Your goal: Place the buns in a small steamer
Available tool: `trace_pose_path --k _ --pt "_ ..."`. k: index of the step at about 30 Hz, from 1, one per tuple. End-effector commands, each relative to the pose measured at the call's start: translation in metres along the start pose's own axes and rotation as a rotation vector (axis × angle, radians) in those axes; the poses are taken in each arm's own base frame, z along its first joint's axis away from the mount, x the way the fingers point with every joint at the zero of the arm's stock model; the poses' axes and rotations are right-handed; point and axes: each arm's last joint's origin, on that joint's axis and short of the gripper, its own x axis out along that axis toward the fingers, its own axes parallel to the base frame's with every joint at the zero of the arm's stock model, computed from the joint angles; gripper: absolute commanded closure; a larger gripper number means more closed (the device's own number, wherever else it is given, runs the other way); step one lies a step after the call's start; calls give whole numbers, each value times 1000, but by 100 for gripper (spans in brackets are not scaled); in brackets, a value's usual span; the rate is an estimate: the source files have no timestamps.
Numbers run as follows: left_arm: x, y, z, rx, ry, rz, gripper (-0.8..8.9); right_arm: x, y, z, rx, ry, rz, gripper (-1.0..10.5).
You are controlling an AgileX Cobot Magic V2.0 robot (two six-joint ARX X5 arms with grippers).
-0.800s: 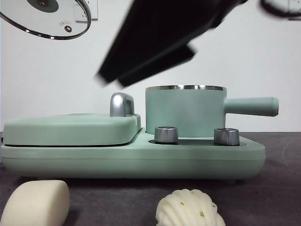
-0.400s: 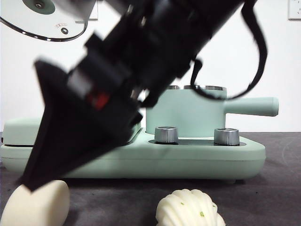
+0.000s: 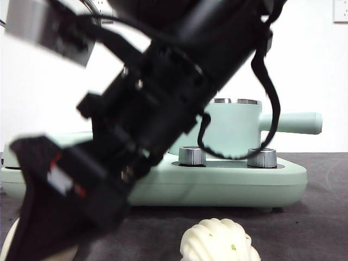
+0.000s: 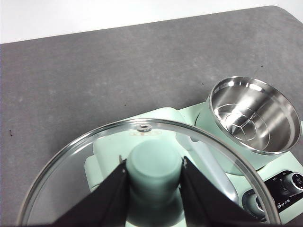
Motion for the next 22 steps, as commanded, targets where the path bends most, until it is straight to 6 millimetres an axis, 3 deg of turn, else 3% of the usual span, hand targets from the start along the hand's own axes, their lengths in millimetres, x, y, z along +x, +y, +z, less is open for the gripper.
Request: trace_pose_path --k 1,5,12,18,22 --pt "-3 -1 7 15 -44 -2 803 10 2 -1 16 18 18 548" --pt "-3 -1 7 15 -44 -2 803 9 3 1 77 14 14 693" --pt "-3 -1 7 15 -45 -2 803 -12 5 14 189 7 9 693" --pt "-3 -1 7 26 -44 -2 803 -54 5 31 327 70 -39 693" --pt "-3 -1 7 41 -45 -2 803 -95 -1 42 419 130 -119 693"
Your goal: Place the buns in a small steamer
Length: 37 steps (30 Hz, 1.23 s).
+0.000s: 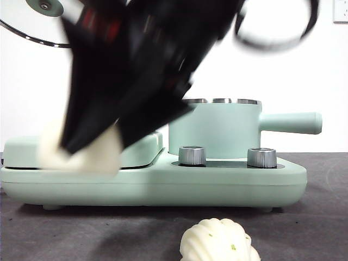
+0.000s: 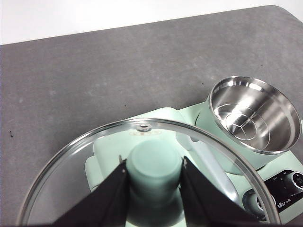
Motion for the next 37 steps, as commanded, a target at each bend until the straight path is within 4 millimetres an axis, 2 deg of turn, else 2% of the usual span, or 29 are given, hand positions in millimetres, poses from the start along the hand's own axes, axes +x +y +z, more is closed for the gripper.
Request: trace_pose_path --k 1,5,9,12,16,22,26,30,37 --pt "-3 -1 7 33 -44 -2 803 -28 -4 8 99 36 -67 694" --pt "-3 -1 7 33 -43 -2 803 -73 -18 19 203 42 -165 694" --pt "-3 -1 7 33 -43 -2 803 -112 -43 29 323 67 -231 694" --pt "-3 -1 6 32 -42 -2 803 -130 -63 37 362 39 -277 694" --pt "-3 -1 6 32 -42 -2 803 -142 -93 48 385 -1 -336 694" --pt "-3 -1 6 32 -42 -2 803 -135 -139 69 395 -22 -392 694" --pt "-3 -1 6 29 -42 -2 803 -115 -166 79 398 -22 -403 694" --pt "-3 -1 6 28 -42 -2 803 -91 -184 80 407 7 -400 693" --pt "-3 -1 6 28 -42 -2 803 -56 -204 78 387 39 -396 693"
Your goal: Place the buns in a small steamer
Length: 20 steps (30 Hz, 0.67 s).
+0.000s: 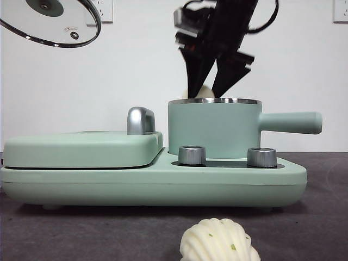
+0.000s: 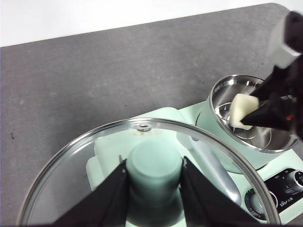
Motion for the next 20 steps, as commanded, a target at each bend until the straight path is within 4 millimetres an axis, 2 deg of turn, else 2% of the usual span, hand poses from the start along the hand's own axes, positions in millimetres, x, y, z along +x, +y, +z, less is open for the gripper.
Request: trace_pose_path --k 1,9,13,16,20 --pt "-4 -1 7 15 -43 -1 803 13 0 7 -25 -15 -2 693" --pt "-4 -1 7 15 -43 -1 803 33 -3 5 -31 24 -13 670" --pt "-4 -1 7 15 -43 -1 803 35 -3 6 -49 20 -43 623" --pt "-4 -1 7 16 -44 -1 803 18 -2 11 -51 -14 -53 521" --pt "-4 -1 7 16 -44 -1 803 -33 4 15 -38 -77 -51 510"
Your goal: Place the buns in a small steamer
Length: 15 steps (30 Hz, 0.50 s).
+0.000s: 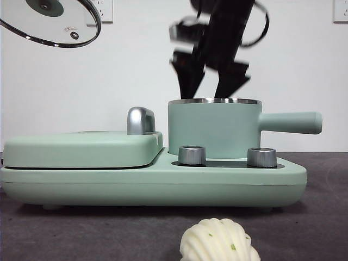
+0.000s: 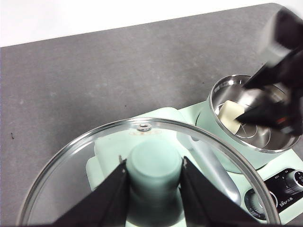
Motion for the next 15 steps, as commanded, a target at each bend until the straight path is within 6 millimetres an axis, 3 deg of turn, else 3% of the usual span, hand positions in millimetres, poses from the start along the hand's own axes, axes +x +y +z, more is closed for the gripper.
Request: trace_pose_path --k 1,6,15 --pt "-4 -1 7 16 -43 -1 803 -40 8 4 9 -58 15 510" --pt "-4 -1 6 15 -41 -1 803 -93 35 -24 -34 -58 186 578" --pt "-4 -1 6 13 -36 -2 803 -102 73 -93 -153 -206 262 577"
